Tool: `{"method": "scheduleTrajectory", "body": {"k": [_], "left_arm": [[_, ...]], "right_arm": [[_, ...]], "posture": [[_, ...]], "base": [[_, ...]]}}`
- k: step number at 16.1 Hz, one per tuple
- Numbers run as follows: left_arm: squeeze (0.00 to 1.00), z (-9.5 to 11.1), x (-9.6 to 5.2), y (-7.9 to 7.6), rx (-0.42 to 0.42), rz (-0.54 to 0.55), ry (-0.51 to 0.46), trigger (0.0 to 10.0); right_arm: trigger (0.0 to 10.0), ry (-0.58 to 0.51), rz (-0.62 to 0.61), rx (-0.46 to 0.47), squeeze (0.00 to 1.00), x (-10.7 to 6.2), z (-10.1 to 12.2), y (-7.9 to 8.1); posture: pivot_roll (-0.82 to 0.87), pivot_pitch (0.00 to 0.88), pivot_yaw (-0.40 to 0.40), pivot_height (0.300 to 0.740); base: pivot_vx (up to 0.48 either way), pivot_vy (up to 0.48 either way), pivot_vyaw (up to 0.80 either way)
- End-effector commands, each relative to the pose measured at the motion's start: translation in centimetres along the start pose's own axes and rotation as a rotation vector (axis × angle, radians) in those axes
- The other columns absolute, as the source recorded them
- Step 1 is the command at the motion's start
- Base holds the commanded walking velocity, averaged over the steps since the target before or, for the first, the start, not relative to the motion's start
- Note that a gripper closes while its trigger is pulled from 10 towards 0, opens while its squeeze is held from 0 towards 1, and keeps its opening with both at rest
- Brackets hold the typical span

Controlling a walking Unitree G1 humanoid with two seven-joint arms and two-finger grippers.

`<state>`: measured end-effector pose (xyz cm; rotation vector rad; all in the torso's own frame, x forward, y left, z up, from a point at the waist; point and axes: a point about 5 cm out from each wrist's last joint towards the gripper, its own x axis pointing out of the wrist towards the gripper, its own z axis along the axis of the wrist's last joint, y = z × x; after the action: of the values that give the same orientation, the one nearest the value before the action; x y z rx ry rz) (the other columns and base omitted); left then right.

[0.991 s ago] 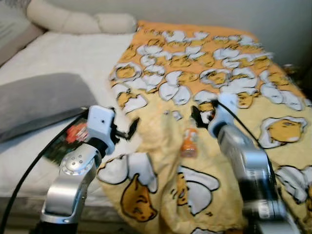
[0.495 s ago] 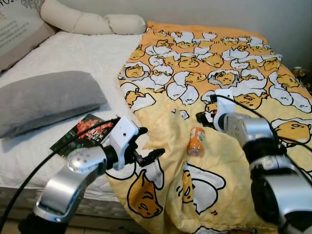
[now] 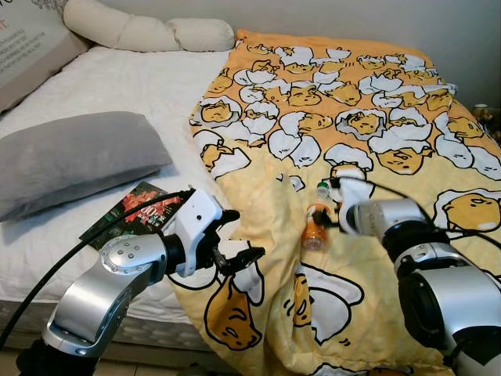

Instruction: Clean up the room

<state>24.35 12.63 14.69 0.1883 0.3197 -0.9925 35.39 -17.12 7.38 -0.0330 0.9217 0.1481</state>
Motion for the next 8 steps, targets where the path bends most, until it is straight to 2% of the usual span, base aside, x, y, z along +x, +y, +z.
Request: {"method": "scheduleTrajectory", "body": {"k": [1, 2, 3, 5, 6, 8], "left_arm": [[0.0, 0.1, 0.0, -0.4, 0.012, -0.022, 0.01, 10.0], [0.0, 0.1, 0.0, -0.5, 0.011, -0.025, 0.011, 10.0], [0.0, 0.1, 0.1, -0.6, 0.012, -0.026, 0.013, 10.0], [0.0, 0.1, 0.1, -0.6, 0.014, -0.025, 0.015, 10.0], [0.0, 0.1, 0.1, -0.6, 0.015, -0.026, 0.015, 10.0], [0.0, 0.1, 0.2, -0.5, 0.018, -0.028, 0.018, 10.0]], "right_arm": [[10.0, 0.023, -0.005, -0.002, 0.0, 0.2, -0.6, -0.2], [10.0, 0.046, -0.008, 0.004, 0.0, 0.3, -1.2, -0.3], [9.5, 0.058, -0.009, 0.008, 0.0, 0.5, -1.7, -0.4], [6.8, 0.056, 0.005, 0.043, 0.0, 0.7, -2.2, -0.3], [6.3, 0.041, 0.026, 0.083, 0.0, 0.9, -2.4, 0.0], [4.6, 0.016, 0.065, 0.129, 0.0, 1.2, -2.6, 0.7]], "posture": [[0.05, 0.0, -0.01, 0.74], [0.05, 0.0, -0.011, 0.74], [0.05, 0.0, -0.013, 0.74], [0.04, 0.0, -0.013, 0.74], [0.05, 0.0, -0.012, 0.74], [0.05, 0.0, -0.011, 0.74]], "base": [[0.0, 0.0, 0.0], [0.0, 0.0, 0.0], [0.0, 0.0, 0.0], [0.0, 0.0, 0.0], [0.0, 0.0, 0.0], [0.0, 0.0, 0.0]]}}
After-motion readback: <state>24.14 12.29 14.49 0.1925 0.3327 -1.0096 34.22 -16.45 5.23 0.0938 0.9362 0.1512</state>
